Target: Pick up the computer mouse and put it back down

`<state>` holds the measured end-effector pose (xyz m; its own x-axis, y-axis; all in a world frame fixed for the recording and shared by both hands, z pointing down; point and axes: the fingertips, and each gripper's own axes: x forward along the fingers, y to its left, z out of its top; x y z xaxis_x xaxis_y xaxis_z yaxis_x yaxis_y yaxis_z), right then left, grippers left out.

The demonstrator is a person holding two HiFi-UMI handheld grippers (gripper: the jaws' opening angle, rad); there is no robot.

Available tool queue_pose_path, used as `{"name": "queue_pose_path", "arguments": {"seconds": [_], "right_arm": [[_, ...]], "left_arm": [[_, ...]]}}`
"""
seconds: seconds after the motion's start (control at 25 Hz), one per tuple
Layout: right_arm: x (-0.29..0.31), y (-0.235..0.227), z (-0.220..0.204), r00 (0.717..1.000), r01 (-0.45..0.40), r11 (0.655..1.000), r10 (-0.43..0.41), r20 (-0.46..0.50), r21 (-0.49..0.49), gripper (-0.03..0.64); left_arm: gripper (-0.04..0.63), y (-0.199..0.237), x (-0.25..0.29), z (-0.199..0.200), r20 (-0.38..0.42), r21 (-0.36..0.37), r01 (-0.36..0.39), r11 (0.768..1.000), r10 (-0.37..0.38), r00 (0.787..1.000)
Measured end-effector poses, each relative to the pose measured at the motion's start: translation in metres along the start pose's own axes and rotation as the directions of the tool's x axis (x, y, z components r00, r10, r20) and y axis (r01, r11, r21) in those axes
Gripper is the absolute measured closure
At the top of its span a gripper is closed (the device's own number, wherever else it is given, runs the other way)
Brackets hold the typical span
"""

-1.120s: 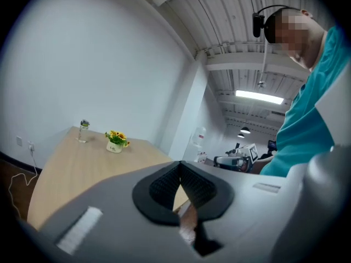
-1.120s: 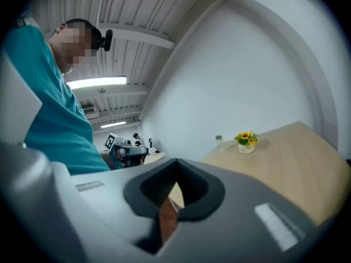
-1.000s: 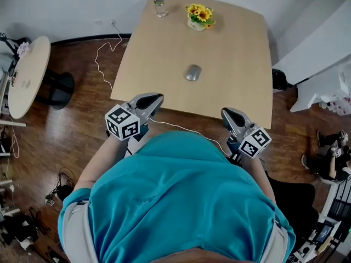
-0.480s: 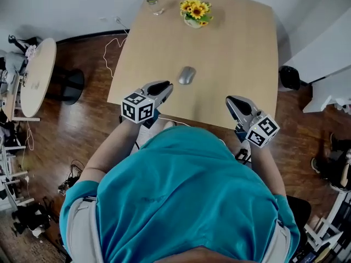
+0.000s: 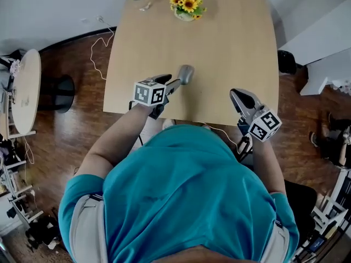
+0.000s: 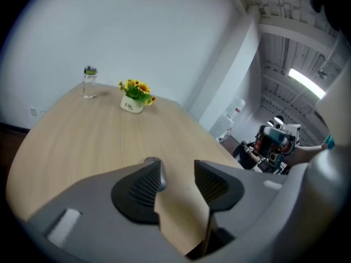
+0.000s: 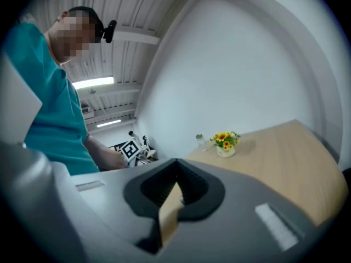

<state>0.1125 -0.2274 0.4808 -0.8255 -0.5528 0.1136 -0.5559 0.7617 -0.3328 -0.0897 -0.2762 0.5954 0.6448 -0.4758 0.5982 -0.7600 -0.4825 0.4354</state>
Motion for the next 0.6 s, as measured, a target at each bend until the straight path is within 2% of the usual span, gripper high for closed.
{"name": "queue_pose_path", "arguments": {"seconds": [0.24, 0.44, 0.6], "right_arm": [[0.007, -0.011, -0.014, 1.0, 0.021, 0.999, -0.02, -0.017, 0.034, 0.614], [0.006, -0.015, -0.029, 0.999, 0.016, 0.997, -0.013, -0.039, 0.069, 0.614], [0.003, -0.021, -0.038, 0.999, 0.021, 0.995, -0.017, -0.039, 0.099, 0.614]], "left_arm": [[0.355, 0.038, 0.047, -0.017, -0.127, -0.041, -0.094, 0.995, 0.088, 0.988], [0.303, 0.059, 0.084, -0.024, -0.223, -0.031, -0.175, 0.984, 0.164, 0.961], [0.284, 0.067, 0.106, -0.03, -0.289, -0.045, -0.211, 0.977, 0.189, 0.939]]}}
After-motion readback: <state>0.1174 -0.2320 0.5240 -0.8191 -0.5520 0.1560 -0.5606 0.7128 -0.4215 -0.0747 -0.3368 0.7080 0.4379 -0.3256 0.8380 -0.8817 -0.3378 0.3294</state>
